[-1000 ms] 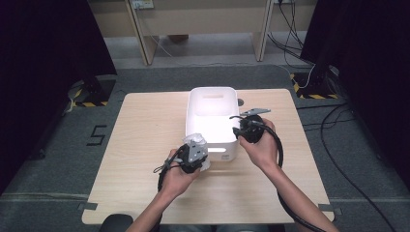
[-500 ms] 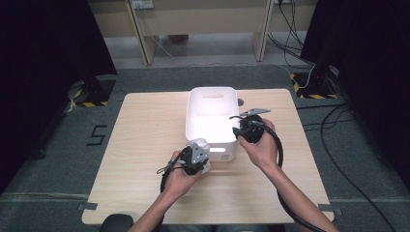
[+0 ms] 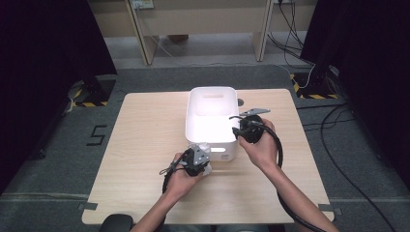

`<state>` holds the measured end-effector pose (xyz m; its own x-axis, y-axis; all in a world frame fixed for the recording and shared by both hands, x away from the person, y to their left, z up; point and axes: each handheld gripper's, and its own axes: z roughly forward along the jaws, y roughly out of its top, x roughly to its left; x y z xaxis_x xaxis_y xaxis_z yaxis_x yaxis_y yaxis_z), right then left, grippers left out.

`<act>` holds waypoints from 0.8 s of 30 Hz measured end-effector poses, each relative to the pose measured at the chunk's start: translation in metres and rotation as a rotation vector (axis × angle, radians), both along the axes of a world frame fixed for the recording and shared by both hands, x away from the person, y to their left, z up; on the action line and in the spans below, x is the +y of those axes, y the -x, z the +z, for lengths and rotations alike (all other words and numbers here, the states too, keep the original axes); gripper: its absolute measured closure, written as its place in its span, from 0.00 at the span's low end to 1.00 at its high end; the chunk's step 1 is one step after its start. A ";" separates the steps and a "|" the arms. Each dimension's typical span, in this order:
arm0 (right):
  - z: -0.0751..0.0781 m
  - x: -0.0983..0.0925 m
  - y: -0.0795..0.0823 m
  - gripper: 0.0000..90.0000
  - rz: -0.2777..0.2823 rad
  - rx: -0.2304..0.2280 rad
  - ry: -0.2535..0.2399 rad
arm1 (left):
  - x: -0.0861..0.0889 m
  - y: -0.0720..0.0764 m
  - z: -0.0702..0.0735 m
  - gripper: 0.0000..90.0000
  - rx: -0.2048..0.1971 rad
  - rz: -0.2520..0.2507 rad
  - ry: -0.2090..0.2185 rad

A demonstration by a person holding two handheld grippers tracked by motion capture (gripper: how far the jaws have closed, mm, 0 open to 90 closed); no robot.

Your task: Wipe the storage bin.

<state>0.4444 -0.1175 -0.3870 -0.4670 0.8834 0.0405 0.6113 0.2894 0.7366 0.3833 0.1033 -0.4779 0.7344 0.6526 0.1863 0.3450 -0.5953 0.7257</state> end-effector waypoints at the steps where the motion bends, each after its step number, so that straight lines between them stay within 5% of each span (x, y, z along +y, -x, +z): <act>1: 0.000 0.000 0.000 0.75 0.000 -0.001 0.001 | 0.000 0.000 -0.001 0.91 0.001 0.000 -0.001; 11: 0.000 0.000 0.000 0.75 0.000 -0.004 0.001 | -0.001 0.000 0.001 0.91 -0.006 0.000 0.028; 24: 0.000 0.001 0.000 0.75 0.000 -0.002 0.001 | -0.003 0.006 0.025 0.91 -0.059 -0.011 0.071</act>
<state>0.4444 -0.1168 -0.3872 -0.4669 0.8835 0.0390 0.6101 0.2899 0.7374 0.3776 0.0999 -0.4528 0.7308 0.6576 0.1830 0.2942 -0.5454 0.7848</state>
